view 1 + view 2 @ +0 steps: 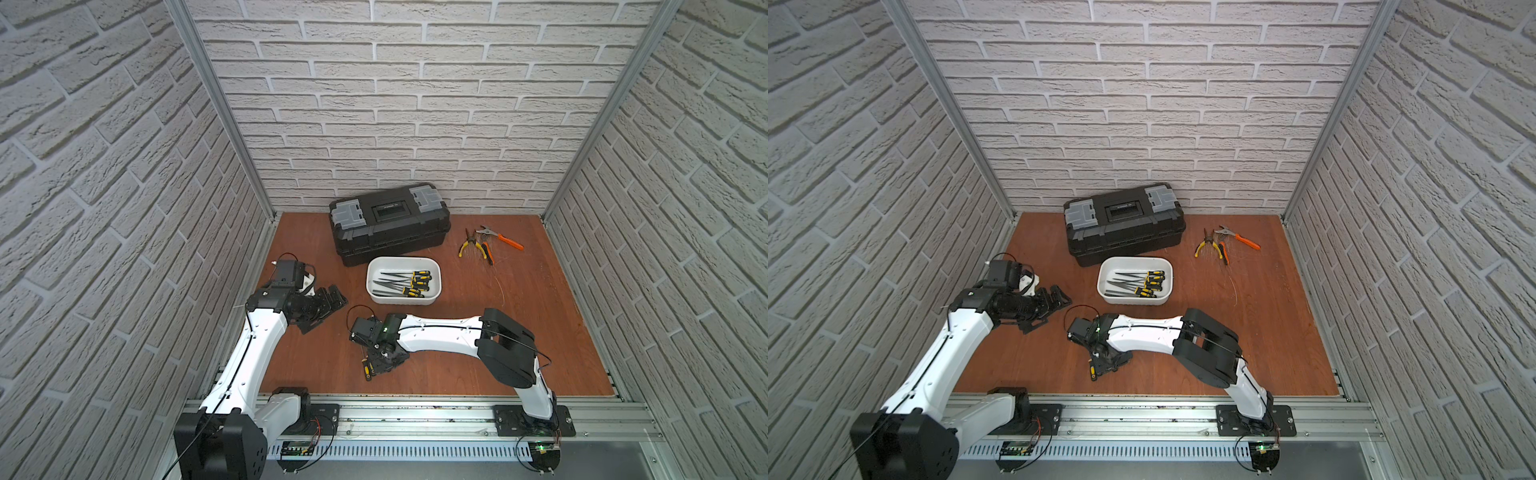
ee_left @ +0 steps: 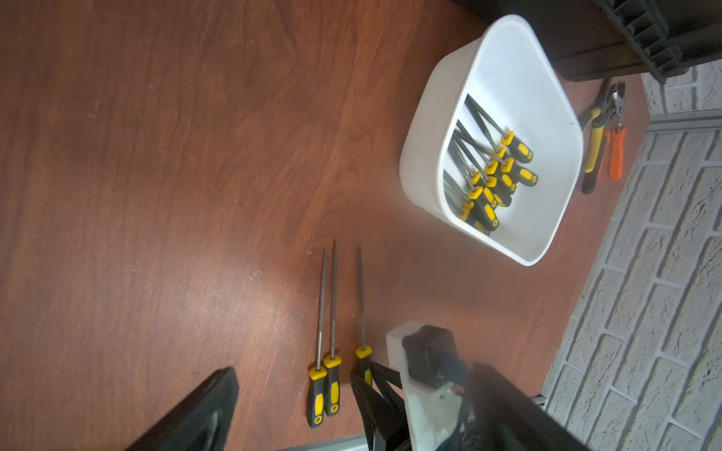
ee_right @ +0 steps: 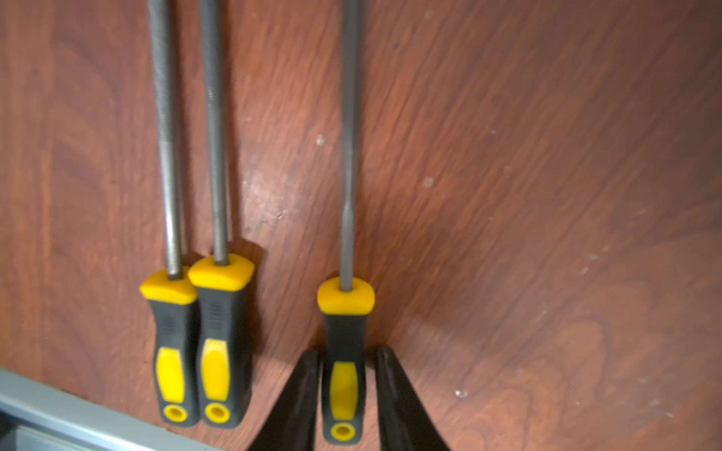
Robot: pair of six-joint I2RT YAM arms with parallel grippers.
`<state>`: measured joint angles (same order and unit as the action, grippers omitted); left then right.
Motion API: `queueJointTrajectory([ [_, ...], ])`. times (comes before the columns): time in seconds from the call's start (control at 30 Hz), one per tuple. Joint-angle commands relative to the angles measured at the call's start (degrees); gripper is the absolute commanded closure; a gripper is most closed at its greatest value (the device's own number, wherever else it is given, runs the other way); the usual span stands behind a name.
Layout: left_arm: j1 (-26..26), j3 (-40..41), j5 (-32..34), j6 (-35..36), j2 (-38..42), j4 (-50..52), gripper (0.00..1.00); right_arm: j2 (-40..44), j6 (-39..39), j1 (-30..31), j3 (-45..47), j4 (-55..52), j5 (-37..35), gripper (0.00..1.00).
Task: Put the file tool into the storage box
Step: Pick up the file tool from the center of the board, then place the file tool in the storage box.
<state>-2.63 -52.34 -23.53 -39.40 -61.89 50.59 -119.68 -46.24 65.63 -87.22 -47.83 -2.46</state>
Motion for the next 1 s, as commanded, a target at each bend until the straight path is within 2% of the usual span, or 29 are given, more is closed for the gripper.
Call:
queueJointTrajectory([
  [0.0,0.24,-3.07,1.27,2.19,-0.47,1.29,0.02,-0.29,0.35,-0.20,-0.82,-1.78,-1.24,0.79],
  [0.17,-0.03,-6.28,2.50,2.84,-0.17,2.64,0.02,3.79,1.33,-0.47,1.49,-2.05,-4.16,0.88],
  [0.33,-1.26,-10.39,2.88,2.83,-0.54,3.12,0.02,10.33,7.89,-1.46,3.05,-3.65,-5.18,0.90],
  [0.5,-4.08,-15.87,3.23,2.86,-4.46,3.14,0.02,17.98,17.07,-4.13,3.91,-5.59,-5.17,0.92],
  [0.63,-7.25,-20.06,4.51,2.28,-7.25,1.96,0.02,22.79,25.70,-7.88,2.33,-6.76,-2.22,0.92],
  [0.97,-14.58,-32.43,4.97,1.05,-17.29,-0.40,0.02,23.67,47.80,-19.64,-7.10,-12.77,5.63,0.92],
])
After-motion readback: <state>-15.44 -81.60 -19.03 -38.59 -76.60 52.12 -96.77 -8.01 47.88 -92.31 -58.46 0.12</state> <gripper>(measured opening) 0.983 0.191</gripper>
